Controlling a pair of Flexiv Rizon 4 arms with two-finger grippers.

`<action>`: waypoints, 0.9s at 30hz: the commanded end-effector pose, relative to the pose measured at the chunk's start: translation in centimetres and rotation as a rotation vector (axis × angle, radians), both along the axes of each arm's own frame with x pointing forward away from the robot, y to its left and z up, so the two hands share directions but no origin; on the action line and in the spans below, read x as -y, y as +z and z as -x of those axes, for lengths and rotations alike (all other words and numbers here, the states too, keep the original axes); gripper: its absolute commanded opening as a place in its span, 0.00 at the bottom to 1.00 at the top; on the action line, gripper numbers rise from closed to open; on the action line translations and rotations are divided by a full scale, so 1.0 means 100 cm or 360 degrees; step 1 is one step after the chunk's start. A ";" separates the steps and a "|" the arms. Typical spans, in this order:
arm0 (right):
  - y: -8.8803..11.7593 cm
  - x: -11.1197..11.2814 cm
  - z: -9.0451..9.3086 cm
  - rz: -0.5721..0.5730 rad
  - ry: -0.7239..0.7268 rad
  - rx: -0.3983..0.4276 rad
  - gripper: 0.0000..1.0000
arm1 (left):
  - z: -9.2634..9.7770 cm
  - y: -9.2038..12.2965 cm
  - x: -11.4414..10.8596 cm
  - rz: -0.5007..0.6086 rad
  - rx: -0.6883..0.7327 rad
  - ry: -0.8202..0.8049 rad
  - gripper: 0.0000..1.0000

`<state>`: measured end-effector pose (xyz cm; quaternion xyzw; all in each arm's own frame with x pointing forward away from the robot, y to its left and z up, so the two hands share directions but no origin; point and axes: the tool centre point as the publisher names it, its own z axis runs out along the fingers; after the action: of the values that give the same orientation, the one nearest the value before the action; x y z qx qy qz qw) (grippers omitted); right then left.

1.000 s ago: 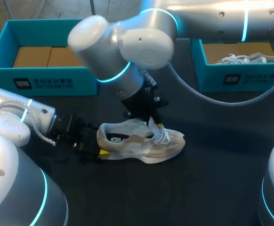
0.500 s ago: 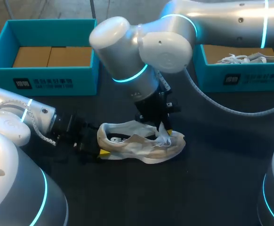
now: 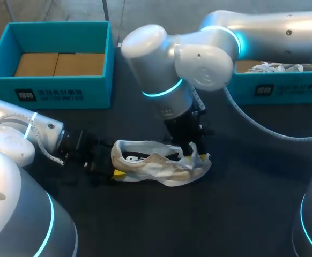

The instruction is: Take the shoe out of the shoebox, open the shoe tongue, remove and reinsert the insole, then place the shoe into the shoebox

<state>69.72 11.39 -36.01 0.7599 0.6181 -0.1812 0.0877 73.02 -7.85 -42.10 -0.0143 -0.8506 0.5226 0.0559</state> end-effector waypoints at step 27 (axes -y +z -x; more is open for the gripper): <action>0.024 0.012 -0.017 0.0038 -0.0261 0.0215 0.90 | 0.000 -0.002 0.000 -0.0004 -0.0001 0.0001 0.00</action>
<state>71.99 9.71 -34.69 0.7774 0.6005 -0.1575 0.1008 73.02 -7.78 -42.20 -0.0137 -0.8509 0.5221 0.0560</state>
